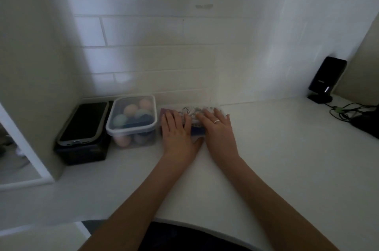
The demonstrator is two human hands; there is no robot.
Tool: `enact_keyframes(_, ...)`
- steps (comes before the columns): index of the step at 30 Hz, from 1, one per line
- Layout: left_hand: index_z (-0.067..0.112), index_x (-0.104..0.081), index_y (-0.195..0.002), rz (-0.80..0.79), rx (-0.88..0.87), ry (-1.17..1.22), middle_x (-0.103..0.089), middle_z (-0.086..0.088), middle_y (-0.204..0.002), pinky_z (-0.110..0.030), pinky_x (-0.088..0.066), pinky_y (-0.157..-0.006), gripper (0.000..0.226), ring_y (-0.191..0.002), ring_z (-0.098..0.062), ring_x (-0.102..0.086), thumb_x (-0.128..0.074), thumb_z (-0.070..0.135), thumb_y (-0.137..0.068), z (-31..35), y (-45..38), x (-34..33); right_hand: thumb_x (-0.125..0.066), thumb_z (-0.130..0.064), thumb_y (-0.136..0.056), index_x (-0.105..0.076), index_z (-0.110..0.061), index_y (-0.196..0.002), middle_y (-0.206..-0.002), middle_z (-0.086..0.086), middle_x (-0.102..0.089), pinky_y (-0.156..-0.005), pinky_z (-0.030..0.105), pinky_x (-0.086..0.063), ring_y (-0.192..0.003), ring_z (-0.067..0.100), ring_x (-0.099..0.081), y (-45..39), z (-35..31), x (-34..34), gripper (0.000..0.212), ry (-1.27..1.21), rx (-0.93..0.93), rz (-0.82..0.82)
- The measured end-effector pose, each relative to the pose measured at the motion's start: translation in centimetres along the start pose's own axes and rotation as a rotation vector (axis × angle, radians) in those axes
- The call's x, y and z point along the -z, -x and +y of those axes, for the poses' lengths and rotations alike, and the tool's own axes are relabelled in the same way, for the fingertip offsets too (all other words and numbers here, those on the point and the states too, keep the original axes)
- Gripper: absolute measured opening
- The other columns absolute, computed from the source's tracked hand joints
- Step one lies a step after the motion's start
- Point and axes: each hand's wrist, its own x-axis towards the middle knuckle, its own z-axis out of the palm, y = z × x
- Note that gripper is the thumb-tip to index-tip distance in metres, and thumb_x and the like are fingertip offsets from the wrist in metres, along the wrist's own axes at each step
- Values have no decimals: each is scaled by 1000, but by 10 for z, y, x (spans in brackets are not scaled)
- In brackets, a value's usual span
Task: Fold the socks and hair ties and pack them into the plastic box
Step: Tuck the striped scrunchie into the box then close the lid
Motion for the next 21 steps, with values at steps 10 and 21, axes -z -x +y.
enact_keyframes(10, 10, -12, -145, 57, 23, 1, -13, -25, -152, -48, 5, -115, 87, -141, -40, -7, -30, 68, -83, -19, -40, -23, -44, -2, -86, -50, -20, -133, -148, 10, -39, -114, 45, -22, -142, 33, -24, -37, 11, -27, 51, -30, 23, -71)
enact_keyframes(21, 6, -10, -146, 86, 17, 40, -10, -31, -151, -51, 19, -110, 85, -141, -43, -3, -32, 63, -86, -17, -49, -28, -46, -2, -84, -38, -25, -141, -154, 1, -30, -115, 44, -11, -146, 20, -13, -43, 18, -35, 62, -49, 30, -72)
